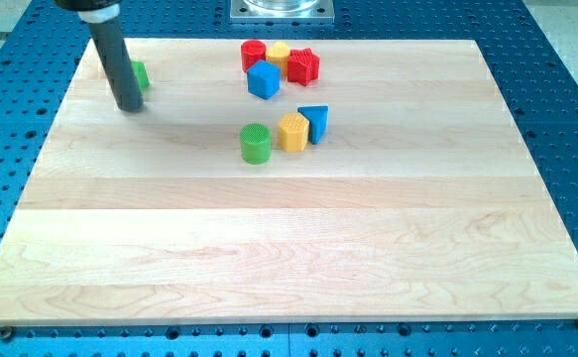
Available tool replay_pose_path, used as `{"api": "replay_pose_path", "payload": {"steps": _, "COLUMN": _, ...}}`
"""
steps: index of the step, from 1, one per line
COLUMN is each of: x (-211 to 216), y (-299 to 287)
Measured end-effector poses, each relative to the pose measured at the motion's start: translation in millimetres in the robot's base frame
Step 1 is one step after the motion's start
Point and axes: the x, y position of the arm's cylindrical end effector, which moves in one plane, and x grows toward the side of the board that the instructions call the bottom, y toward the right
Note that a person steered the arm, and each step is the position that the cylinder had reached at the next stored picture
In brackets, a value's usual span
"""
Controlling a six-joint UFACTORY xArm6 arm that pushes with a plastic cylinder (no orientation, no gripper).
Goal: Place the green circle diagonally bottom right to the green star
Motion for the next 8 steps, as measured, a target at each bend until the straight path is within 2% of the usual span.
{"api": "replay_pose_path", "payload": {"steps": 1, "x": -13, "y": -1}}
{"api": "replay_pose_path", "payload": {"steps": 2, "x": -1, "y": 34}}
{"api": "replay_pose_path", "payload": {"steps": 3, "x": -37, "y": 54}}
{"api": "replay_pose_path", "payload": {"steps": 4, "x": -40, "y": 22}}
{"api": "replay_pose_path", "payload": {"steps": 5, "x": -40, "y": 16}}
{"api": "replay_pose_path", "payload": {"steps": 6, "x": 11, "y": 60}}
{"api": "replay_pose_path", "payload": {"steps": 7, "x": 107, "y": 103}}
{"api": "replay_pose_path", "payload": {"steps": 8, "x": 188, "y": 180}}
